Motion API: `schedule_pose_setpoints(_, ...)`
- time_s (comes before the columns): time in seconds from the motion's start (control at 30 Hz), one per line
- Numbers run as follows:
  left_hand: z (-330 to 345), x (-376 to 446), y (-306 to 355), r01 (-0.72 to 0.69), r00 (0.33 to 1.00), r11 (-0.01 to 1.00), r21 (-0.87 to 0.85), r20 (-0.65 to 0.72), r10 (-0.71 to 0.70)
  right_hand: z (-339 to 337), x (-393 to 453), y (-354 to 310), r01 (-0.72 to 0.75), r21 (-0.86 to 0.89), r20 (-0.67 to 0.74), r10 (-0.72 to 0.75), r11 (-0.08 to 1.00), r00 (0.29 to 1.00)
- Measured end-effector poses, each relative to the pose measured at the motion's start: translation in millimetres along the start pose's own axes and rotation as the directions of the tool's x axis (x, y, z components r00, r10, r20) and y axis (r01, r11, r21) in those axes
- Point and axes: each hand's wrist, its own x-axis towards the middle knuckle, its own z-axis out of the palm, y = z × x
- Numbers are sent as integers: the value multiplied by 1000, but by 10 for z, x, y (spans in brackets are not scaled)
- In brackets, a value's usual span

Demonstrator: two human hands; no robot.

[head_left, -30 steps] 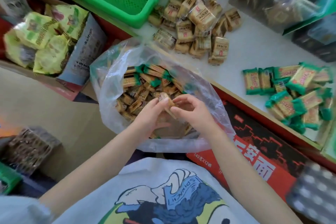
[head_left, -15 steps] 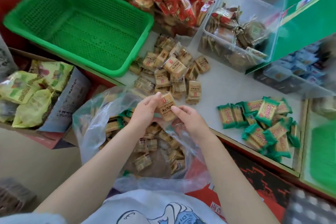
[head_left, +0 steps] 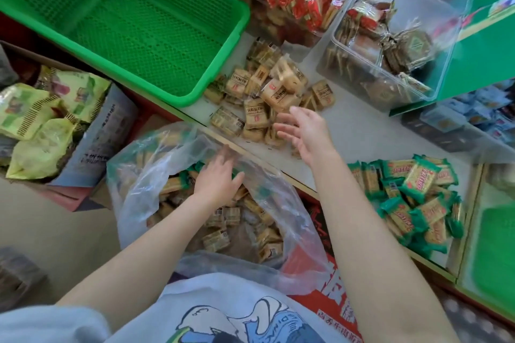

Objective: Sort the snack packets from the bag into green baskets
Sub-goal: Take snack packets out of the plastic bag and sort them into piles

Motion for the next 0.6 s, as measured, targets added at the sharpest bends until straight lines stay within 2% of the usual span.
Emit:
schedule_pose_setpoints(0.1,13,-106,-30,-18,998,996,-82,-64,13,-41,-329,361,-18,-77,87,24,997,996)
schedule_pose_setpoints(0.17,142,-333,-143,-92,980,992,-91,-184,74,-11,-543,704,-102,-179,189,135,979,973)
schedule_pose_setpoints(0.23,430,-620,-363,-136,964,989,-57,-238,119,55,-686,1105,-191,-320,241,275,928,931)
schedule_pose_setpoints(0.27,585,-764,-495,-118,972,992,-46,-209,106,86,-716,1316,-228,-383,240,335,895,911)
schedule_pose_setpoints(0.33,824,-1011,-746,-12,998,999,-32,-66,10,134,-699,1749,-288,-484,206,428,826,880)
schedule_pose_setpoints(0.43,1048,-1302,-1051,81,992,996,26,96,-83,213,-651,2306,-285,-617,158,470,734,868)
schedule_pose_setpoints(0.6,1282,-1601,-1334,21,994,994,107,107,-33,414,-677,2805,-207,-735,95,401,645,911)
